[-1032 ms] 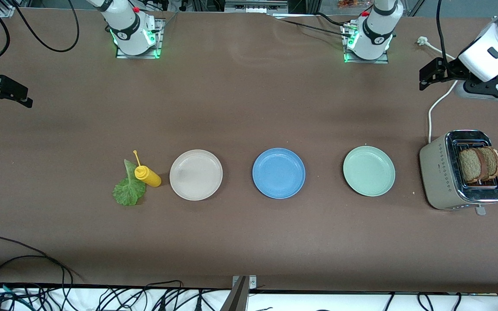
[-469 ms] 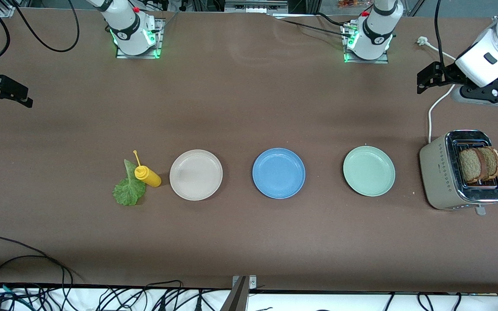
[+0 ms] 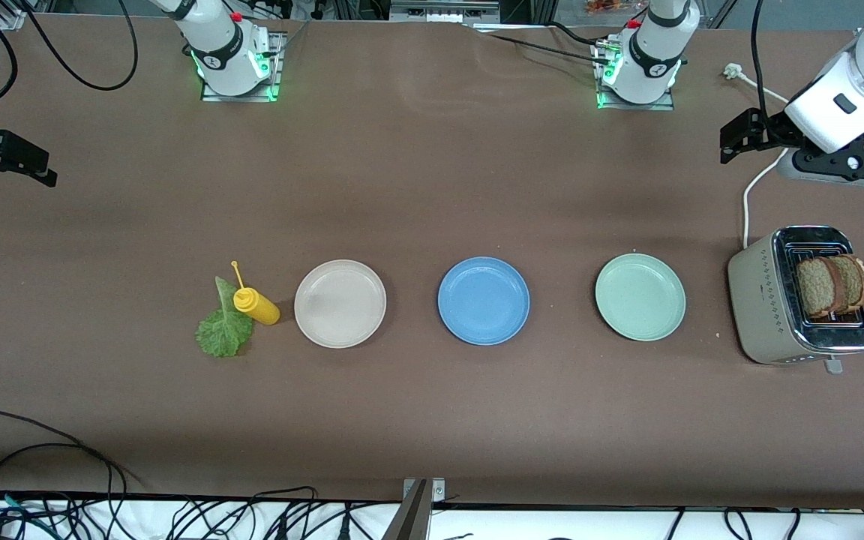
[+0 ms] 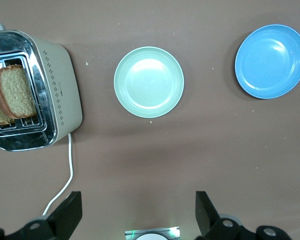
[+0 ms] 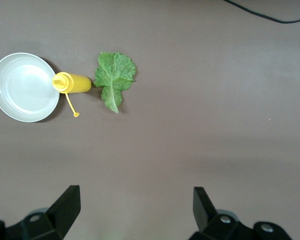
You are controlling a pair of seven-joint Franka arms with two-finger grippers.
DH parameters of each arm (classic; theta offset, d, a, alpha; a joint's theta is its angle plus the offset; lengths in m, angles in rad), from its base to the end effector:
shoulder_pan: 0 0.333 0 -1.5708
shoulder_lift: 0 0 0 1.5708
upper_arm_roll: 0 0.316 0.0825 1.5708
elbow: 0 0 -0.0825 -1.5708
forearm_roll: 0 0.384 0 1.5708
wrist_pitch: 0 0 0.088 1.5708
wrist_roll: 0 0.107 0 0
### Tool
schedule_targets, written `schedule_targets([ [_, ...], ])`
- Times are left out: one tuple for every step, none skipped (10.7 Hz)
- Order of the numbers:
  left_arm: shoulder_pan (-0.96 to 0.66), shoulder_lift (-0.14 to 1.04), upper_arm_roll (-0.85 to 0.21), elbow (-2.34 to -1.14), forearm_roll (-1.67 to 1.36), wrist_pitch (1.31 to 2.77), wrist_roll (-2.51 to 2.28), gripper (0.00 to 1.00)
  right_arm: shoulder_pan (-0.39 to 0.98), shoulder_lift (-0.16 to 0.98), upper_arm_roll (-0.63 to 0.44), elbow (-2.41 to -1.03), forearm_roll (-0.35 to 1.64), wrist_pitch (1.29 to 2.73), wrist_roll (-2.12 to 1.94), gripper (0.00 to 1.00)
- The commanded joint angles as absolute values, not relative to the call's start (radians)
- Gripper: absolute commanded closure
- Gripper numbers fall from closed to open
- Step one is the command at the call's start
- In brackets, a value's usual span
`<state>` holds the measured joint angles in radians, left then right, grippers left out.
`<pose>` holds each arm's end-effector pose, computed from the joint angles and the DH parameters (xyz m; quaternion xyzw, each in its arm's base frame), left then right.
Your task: Make sandwich in blue plate with both arms
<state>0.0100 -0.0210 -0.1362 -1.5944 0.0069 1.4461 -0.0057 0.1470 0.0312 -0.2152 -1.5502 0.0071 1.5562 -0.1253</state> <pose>0.5296 -0.0672 0.6148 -0.9962 0.0598 0.0632 0.0091 0.5611 -0.0356 0.6159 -0.9995 -0.0286 0.0122 0.0014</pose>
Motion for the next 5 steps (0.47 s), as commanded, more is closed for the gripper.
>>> schedule_targets([
  [0.0, 0.026, -0.138, -1.56, 0.005, 1.433, 0.002, 0.0, 0.146, 0.031, -0.216, -1.531, 0.008, 1.532, -0.14, 0.0],
  [0.002, 0.038, -0.137, -1.542, 0.005, 1.433, 0.008, 0.0, 0.146, 0.032, -0.216, -1.531, 0.008, 1.532, -0.14, 0.0],
  [0.002, 0.043, -0.137, -1.519, 0.012, 1.433, 0.009, 0.0, 0.146, 0.032, -0.216, -1.531, 0.008, 1.532, -0.14, 0.0],
  [0.003, 0.044, -0.137, -1.517, 0.011, 1.433, 0.009, 0.0, 0.146, 0.032, -0.216, -1.531, 0.008, 1.532, -0.14, 0.0],
  [0.003, 0.043, -0.137, -1.516, 0.009, 1.433, 0.009, 0.0, 0.146, 0.032, -0.216, -1.531, 0.008, 1.532, -0.14, 0.0],
])
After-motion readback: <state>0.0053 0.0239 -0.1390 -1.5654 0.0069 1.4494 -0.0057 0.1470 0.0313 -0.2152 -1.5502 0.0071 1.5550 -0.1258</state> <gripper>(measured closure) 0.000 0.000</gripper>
